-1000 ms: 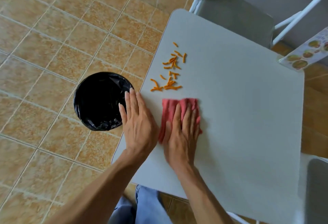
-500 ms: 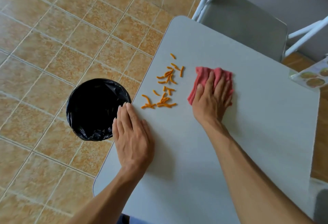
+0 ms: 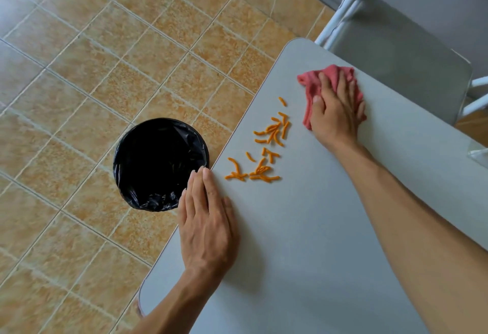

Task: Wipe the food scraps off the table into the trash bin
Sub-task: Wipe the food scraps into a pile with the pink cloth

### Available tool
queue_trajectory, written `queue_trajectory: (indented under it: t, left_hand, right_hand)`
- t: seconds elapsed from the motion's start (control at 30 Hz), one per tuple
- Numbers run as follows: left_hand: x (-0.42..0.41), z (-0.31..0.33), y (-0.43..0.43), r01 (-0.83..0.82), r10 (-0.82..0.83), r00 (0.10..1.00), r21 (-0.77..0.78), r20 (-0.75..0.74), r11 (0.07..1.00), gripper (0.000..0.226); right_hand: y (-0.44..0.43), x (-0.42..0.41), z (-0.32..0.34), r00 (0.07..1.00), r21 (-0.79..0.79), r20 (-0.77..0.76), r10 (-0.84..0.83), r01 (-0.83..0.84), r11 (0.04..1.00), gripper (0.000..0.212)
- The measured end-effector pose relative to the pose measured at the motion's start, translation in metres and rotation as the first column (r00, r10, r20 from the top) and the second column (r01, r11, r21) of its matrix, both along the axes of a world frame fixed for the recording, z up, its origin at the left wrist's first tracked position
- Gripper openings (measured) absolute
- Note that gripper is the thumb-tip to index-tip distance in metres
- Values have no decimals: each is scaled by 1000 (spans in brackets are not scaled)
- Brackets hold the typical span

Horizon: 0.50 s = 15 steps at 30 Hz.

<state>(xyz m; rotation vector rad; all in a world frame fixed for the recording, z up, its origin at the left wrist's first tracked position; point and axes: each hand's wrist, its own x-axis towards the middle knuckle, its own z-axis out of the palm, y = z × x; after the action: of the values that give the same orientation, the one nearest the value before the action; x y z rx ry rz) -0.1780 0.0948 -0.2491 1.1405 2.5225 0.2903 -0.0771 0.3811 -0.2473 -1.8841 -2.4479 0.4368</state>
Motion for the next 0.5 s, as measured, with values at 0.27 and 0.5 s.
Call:
queue_trajectory:
  t: [0.27,0.5]
  left_hand:
    - [0,1,-1,-5,5,1000,-15,6,1000,62]
    - [-1,1,1,-3,3,1000,-12,16,1000,62]
  right_hand:
    - [-56,-23,4,808,-2,-23,589,-590,808,60]
    - [-71,1,2,782,88,-28,622,-618,781,54]
